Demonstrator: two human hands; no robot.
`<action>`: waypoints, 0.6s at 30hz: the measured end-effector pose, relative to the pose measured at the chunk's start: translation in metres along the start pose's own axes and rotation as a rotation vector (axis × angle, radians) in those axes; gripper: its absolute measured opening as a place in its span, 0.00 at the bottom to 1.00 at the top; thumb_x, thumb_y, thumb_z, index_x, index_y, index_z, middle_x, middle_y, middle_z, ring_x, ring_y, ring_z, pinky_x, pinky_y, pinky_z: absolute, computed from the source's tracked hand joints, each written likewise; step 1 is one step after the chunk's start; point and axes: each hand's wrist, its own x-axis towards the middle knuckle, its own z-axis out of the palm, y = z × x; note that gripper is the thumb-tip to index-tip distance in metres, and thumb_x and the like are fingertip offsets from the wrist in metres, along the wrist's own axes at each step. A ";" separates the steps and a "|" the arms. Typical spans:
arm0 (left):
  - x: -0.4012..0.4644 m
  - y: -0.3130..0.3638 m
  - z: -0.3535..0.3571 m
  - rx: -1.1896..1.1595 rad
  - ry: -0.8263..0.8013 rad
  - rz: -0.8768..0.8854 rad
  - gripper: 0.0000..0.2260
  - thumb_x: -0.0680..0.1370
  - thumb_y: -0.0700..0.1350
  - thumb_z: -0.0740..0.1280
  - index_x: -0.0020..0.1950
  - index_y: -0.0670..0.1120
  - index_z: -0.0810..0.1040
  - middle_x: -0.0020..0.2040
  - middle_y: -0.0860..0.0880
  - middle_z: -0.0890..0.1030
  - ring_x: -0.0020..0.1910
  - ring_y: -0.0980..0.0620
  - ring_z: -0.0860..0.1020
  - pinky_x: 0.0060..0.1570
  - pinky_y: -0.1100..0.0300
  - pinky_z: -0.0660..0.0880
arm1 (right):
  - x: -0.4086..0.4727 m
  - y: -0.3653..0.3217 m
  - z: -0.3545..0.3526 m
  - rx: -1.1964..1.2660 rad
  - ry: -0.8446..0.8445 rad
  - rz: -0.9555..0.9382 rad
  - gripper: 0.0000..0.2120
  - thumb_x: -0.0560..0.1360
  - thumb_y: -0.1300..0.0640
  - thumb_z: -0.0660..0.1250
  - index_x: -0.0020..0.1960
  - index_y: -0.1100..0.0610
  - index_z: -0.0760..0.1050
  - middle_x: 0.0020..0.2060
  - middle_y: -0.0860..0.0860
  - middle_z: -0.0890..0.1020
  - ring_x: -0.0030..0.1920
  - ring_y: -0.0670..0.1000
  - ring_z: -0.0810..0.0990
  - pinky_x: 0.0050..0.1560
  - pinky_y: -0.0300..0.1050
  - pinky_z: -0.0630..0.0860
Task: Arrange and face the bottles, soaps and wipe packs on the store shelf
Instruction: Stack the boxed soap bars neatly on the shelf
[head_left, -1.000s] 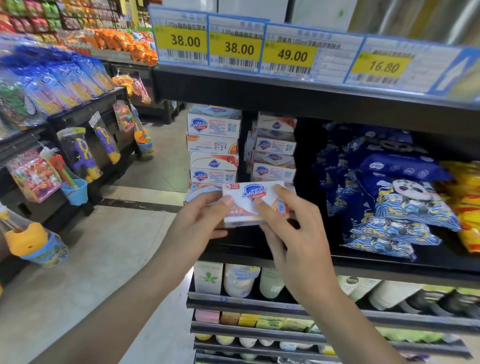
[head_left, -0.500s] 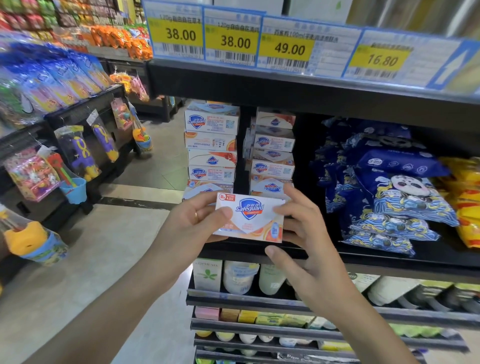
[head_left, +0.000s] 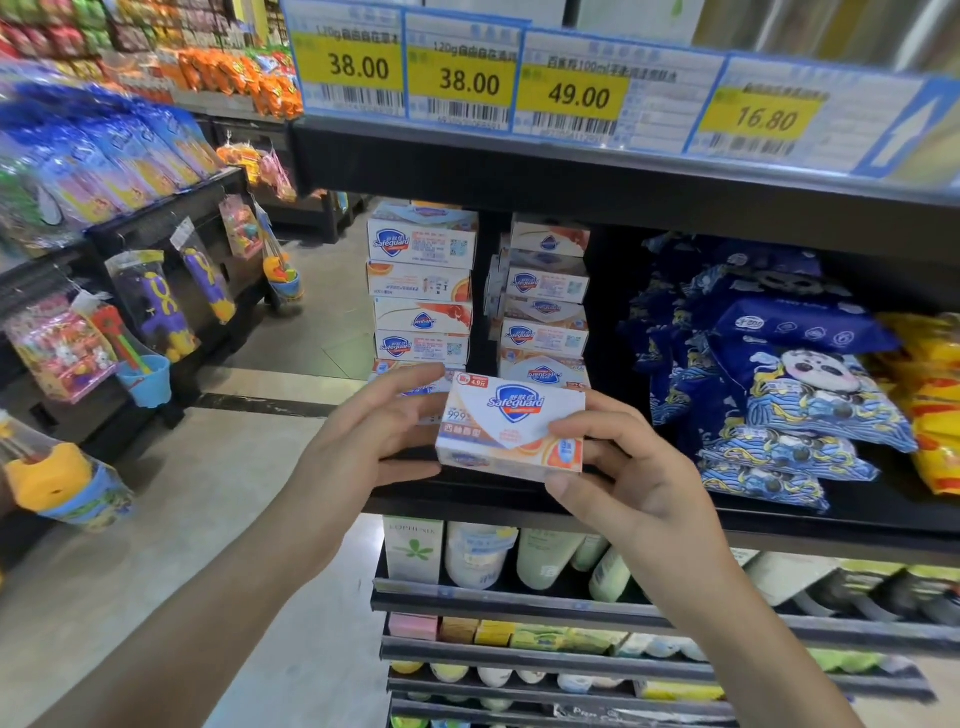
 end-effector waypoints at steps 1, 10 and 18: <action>0.000 -0.001 -0.003 0.039 0.003 0.043 0.22 0.82 0.35 0.61 0.69 0.58 0.77 0.62 0.54 0.84 0.62 0.52 0.82 0.62 0.45 0.80 | 0.000 0.000 -0.001 0.024 0.008 0.028 0.13 0.73 0.63 0.75 0.56 0.54 0.83 0.68 0.52 0.76 0.59 0.59 0.83 0.57 0.49 0.81; -0.001 -0.004 -0.003 0.506 -0.079 0.442 0.27 0.74 0.34 0.76 0.67 0.58 0.79 0.66 0.58 0.78 0.72 0.49 0.72 0.65 0.52 0.77 | 0.004 -0.010 0.011 0.226 0.032 0.263 0.17 0.73 0.55 0.70 0.61 0.54 0.81 0.59 0.57 0.84 0.54 0.54 0.85 0.53 0.46 0.82; -0.005 -0.003 -0.001 0.438 -0.043 0.283 0.21 0.75 0.40 0.76 0.62 0.61 0.80 0.61 0.62 0.82 0.65 0.57 0.79 0.62 0.53 0.79 | 0.007 -0.011 0.012 0.052 0.057 0.283 0.20 0.72 0.44 0.70 0.63 0.44 0.81 0.57 0.55 0.84 0.48 0.55 0.85 0.58 0.55 0.82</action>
